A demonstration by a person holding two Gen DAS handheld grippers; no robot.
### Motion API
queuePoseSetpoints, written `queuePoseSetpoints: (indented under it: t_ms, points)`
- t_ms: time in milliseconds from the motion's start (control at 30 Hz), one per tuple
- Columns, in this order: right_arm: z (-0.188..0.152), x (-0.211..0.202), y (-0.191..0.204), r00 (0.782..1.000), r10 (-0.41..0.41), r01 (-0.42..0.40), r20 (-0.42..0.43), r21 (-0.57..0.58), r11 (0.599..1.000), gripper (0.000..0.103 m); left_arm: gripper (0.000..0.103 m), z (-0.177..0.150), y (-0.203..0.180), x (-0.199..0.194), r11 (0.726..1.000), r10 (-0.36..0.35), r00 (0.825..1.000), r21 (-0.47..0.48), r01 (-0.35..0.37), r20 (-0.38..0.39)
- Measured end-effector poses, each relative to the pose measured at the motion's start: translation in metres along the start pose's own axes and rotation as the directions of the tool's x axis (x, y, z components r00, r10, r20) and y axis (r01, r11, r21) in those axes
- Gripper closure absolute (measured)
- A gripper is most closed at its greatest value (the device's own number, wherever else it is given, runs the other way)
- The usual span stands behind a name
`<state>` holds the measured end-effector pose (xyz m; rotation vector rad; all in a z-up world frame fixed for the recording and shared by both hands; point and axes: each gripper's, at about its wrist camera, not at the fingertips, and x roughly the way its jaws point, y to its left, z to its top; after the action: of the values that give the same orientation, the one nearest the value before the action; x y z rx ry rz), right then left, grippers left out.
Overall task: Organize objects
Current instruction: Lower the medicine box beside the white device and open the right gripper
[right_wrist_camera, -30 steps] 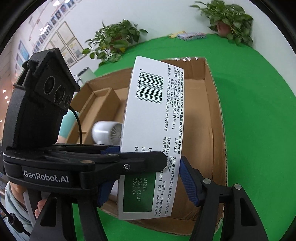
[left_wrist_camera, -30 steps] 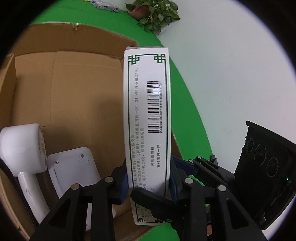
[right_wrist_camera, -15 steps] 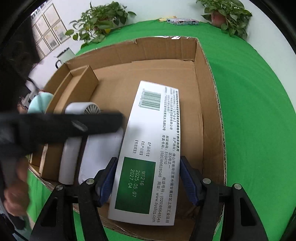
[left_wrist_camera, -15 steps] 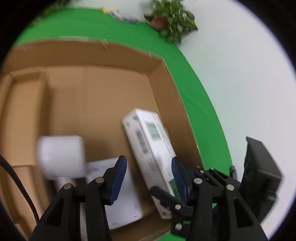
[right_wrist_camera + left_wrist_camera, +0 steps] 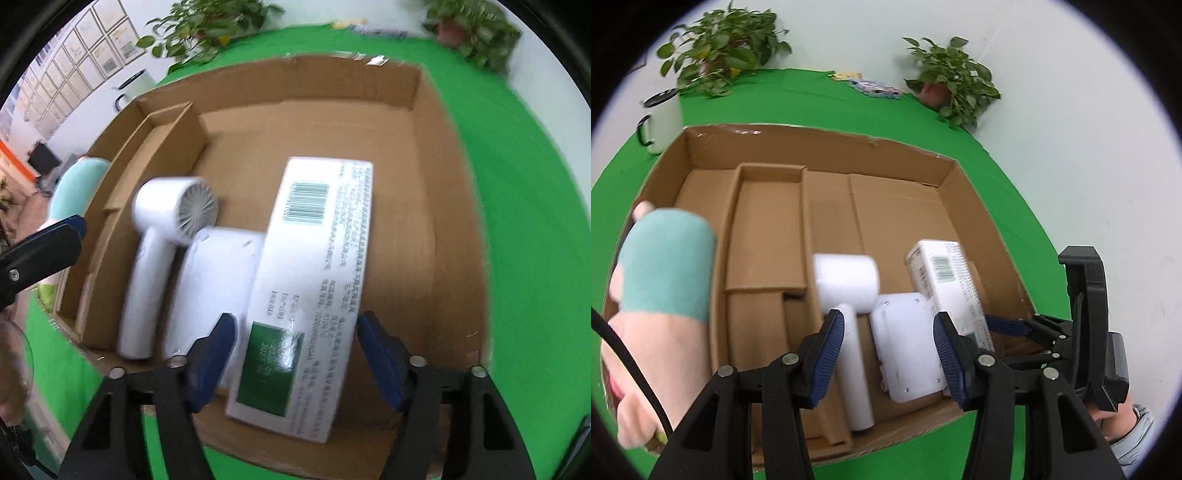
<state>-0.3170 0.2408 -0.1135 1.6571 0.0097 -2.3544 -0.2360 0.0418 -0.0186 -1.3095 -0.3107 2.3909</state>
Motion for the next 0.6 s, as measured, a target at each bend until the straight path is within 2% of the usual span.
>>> queuePoseSetpoints:
  t_ms: [200, 300, 333, 367, 400, 467, 500, 533, 567, 600]
  points:
    - [-0.005, 0.000, 0.001, 1.000, -0.027, 0.027, 0.010, 0.021, 0.999, 0.033, 0.054, -0.013, 0.007, -0.012, 0.998, 0.056, 0.996, 0.022, -0.058, 0.069]
    - [-0.013, -0.019, 0.002, 0.992, -0.071, 0.068, 0.100, 0.033, 0.997, 0.020, 0.051, -0.028, 0.004, -0.028, 0.985, 0.142, 0.975, 0.071, -0.156, 0.170]
    - [-0.019, -0.029, 0.006, 0.983, -0.104, 0.099, 0.152, 0.036, 0.994, 0.010, 0.047, -0.037, 0.002, -0.037, 0.975, 0.177, 0.957, 0.092, -0.202, 0.230]
    - [-0.026, -0.040, 0.011, 0.968, -0.132, 0.126, 0.212, 0.041, 0.991, 0.002, 0.035, -0.043, 0.000, -0.042, 0.967, 0.200, 0.941, 0.102, -0.235, 0.273]
    - [-0.036, -0.050, 0.016, 0.949, -0.149, 0.141, 0.276, 0.048, 0.989, 0.000, 0.021, -0.055, -0.002, -0.051, 0.948, 0.245, 0.903, 0.106, -0.299, 0.353]
    - [-0.059, -0.066, 0.029, 0.905, -0.149, 0.132, 0.399, 0.070, 0.989, 0.001, 0.019, -0.071, -0.004, -0.059, 0.919, 0.301, 0.836, 0.094, -0.382, 0.458]
    - [-0.073, -0.071, 0.037, 0.878, -0.142, 0.116, 0.457, 0.083, 0.990, 0.001, 0.019, -0.082, -0.005, -0.061, 0.895, 0.338, 0.793, 0.088, -0.438, 0.508]
    - [-0.085, -0.074, 0.045, 0.854, -0.136, 0.108, 0.503, 0.086, 0.990, 0.001, 0.019, -0.088, -0.004, -0.060, 0.882, 0.360, 0.775, 0.080, -0.464, 0.520]
    - [-0.092, -0.075, 0.052, 0.836, -0.138, 0.109, 0.531, 0.085, 0.990, 0.001, 0.019, -0.092, -0.002, -0.058, 0.875, 0.376, 0.766, 0.071, -0.478, 0.522]
    - [-0.101, -0.074, 0.062, 0.811, -0.150, 0.125, 0.566, 0.082, 0.989, 0.001, 0.019, -0.096, 0.001, -0.055, 0.873, 0.387, 0.766, 0.063, -0.484, 0.514]
